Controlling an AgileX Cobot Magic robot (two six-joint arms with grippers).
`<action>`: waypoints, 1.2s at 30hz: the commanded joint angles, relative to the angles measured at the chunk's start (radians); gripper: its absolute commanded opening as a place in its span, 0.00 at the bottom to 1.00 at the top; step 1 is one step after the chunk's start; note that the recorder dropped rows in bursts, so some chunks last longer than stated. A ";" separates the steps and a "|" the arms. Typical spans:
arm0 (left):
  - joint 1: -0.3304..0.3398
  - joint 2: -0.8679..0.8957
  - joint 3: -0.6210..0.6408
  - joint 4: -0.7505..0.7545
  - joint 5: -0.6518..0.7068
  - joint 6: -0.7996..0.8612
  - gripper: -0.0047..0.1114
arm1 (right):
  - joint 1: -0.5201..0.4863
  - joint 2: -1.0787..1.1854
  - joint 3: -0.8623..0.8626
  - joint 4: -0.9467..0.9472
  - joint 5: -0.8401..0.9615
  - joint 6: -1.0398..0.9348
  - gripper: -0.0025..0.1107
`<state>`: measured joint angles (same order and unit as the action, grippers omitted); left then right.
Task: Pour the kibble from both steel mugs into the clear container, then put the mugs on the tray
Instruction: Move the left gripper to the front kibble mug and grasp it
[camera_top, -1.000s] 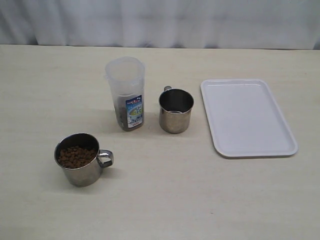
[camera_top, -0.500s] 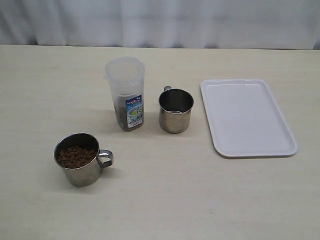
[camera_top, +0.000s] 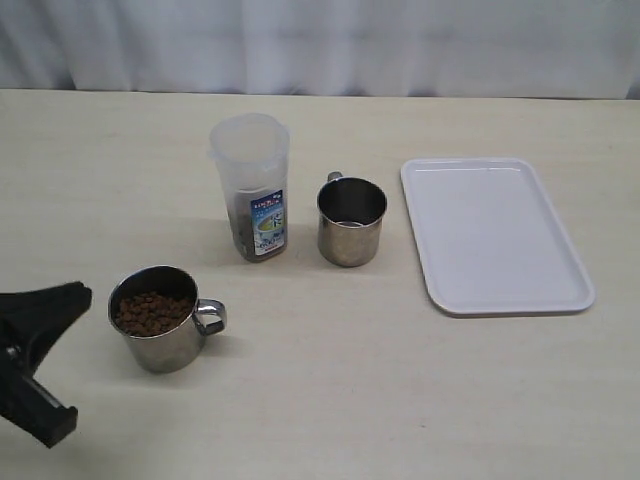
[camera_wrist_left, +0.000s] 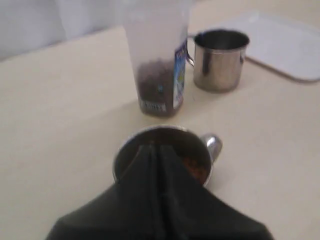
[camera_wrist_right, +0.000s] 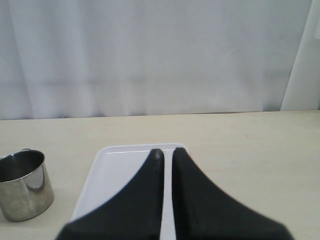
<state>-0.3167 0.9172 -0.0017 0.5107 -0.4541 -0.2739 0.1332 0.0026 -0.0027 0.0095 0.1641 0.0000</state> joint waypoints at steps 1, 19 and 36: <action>-0.008 0.200 -0.028 -0.026 -0.082 0.063 0.06 | -0.002 -0.003 0.003 0.007 0.004 0.000 0.06; -0.008 0.418 -0.067 -0.112 -0.115 0.067 0.94 | -0.002 -0.003 0.003 0.007 0.002 0.000 0.06; -0.008 0.731 -0.224 -0.334 -0.234 0.470 0.94 | -0.002 -0.003 0.003 0.007 0.002 0.000 0.06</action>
<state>-0.3180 1.6095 -0.2191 0.2779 -0.6223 0.0946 0.1332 0.0026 -0.0027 0.0095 0.1641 0.0000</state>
